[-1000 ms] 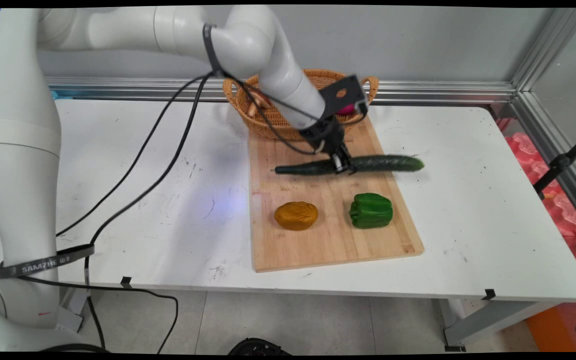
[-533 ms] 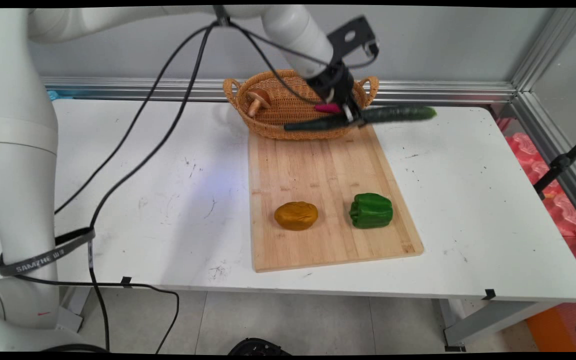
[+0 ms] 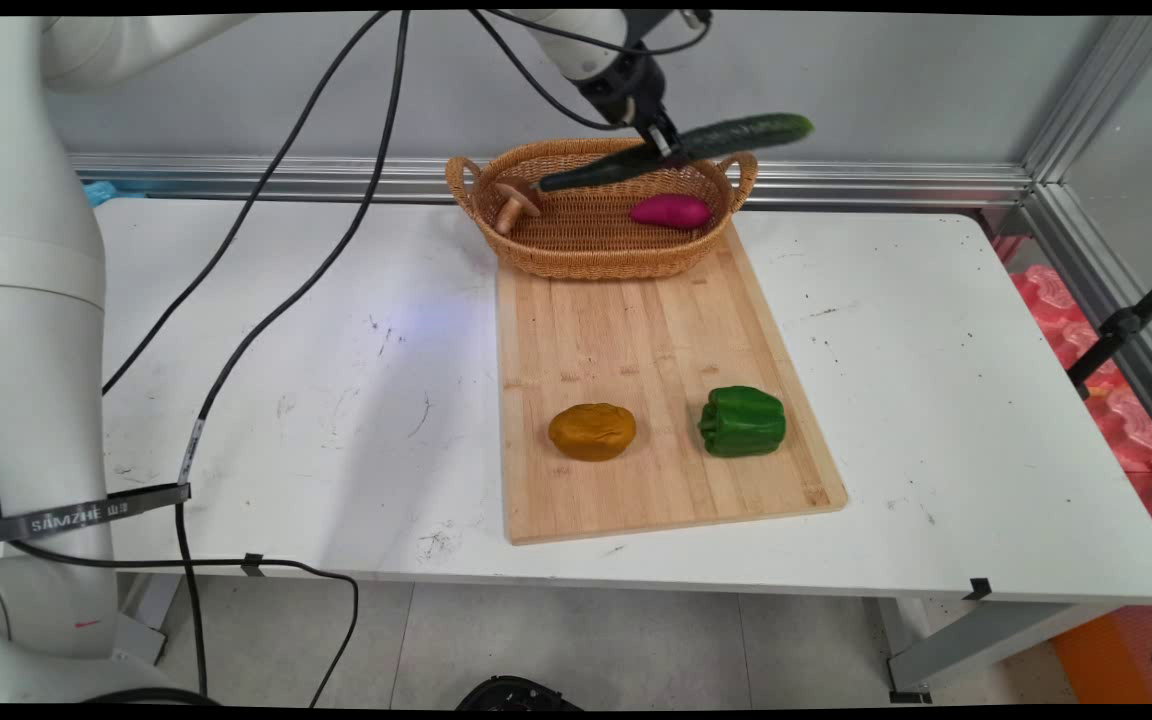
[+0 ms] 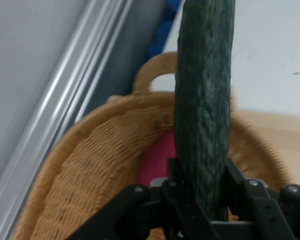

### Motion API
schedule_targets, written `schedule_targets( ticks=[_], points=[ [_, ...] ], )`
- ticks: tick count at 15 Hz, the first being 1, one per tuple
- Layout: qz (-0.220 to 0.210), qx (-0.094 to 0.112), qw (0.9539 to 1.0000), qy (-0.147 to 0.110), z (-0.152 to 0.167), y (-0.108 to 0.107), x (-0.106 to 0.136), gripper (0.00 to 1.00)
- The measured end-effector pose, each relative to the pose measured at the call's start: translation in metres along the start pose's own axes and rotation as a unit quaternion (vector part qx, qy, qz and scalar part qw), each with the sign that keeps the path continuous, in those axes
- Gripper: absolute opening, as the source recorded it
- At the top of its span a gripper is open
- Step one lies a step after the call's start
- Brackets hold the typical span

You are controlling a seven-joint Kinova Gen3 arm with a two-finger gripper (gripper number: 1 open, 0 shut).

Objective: Place the picked object in the vegetable basket

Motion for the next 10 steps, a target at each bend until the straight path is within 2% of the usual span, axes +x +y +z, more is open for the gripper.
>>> schedule_targets(
  ticks=[4,10],
  points=[
    [-0.027,0.014,0.9995,-0.002,0.011,-0.023,-0.019,0.0],
    [-0.048,0.01,0.9988,0.002,0.03,-0.033,-0.037,0.0]
  ],
)
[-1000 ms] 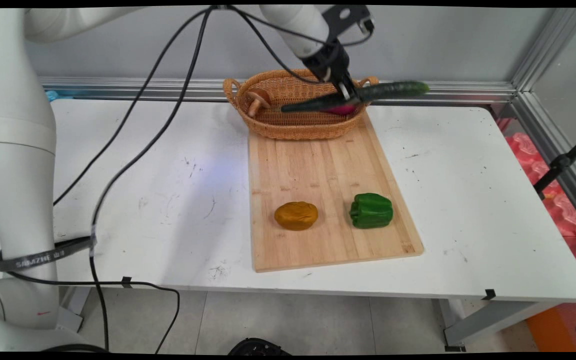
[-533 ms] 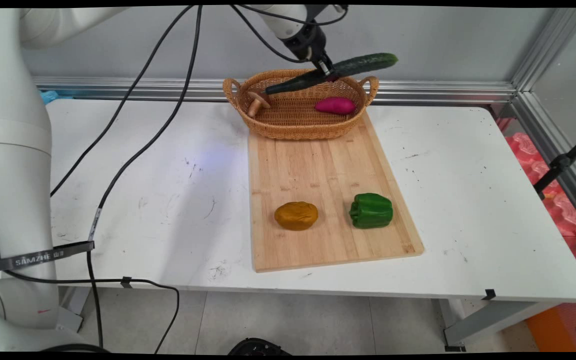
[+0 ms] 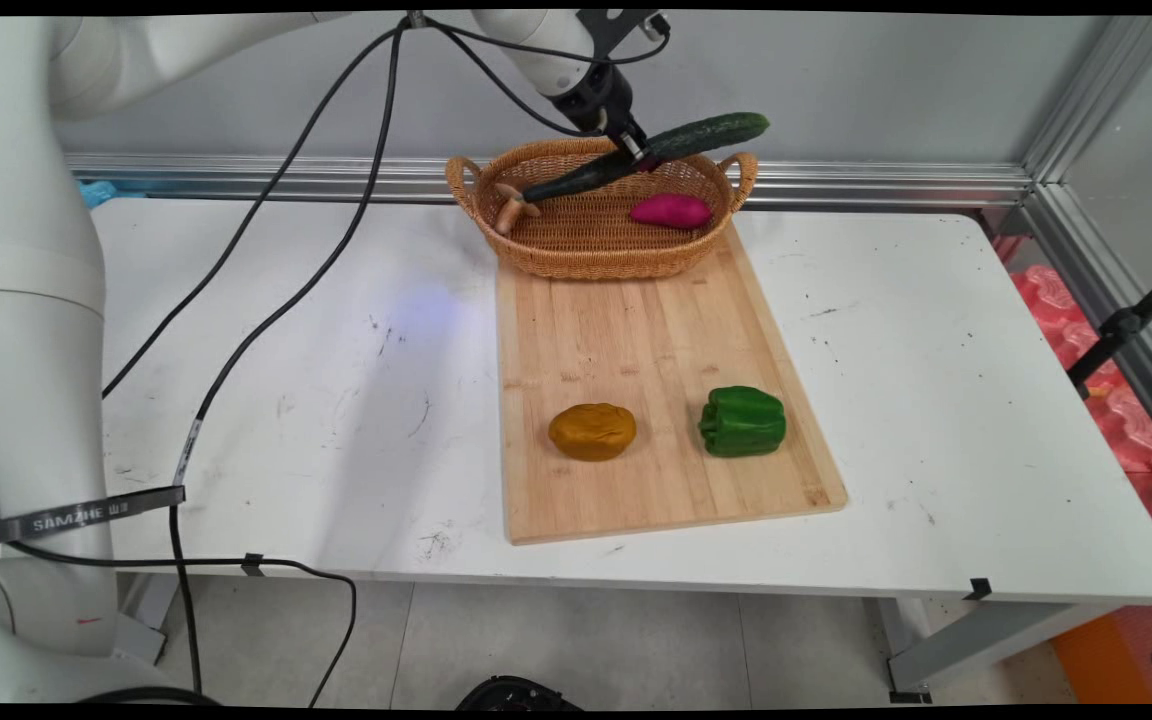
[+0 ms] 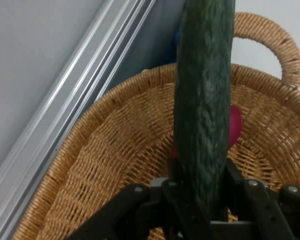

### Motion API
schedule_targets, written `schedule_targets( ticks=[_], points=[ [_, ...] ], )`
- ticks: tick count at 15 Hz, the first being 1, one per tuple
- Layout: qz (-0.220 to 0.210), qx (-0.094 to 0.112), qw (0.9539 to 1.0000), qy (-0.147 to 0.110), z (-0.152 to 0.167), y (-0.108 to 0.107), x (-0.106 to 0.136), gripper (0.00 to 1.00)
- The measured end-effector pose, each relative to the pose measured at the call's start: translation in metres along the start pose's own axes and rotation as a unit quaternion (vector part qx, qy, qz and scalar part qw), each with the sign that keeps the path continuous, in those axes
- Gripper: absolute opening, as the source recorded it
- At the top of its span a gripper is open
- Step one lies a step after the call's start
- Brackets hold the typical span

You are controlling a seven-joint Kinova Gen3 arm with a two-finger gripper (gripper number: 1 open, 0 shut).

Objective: Place the picked object in the vegetable basket

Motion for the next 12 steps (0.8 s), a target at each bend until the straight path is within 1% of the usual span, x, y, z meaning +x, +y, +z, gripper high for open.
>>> schedule_targets(
  ticks=[5,6,12],
  points=[
    [-0.006,0.001,1.0,0.0,0.012,-0.006,-0.008,0.0],
    [-0.007,0.001,1.0,0.0,0.013,-0.007,-0.009,1.0],
    [-0.008,0.0,0.9999,-0.008,0.018,-0.008,-0.018,1.0]
  ],
)
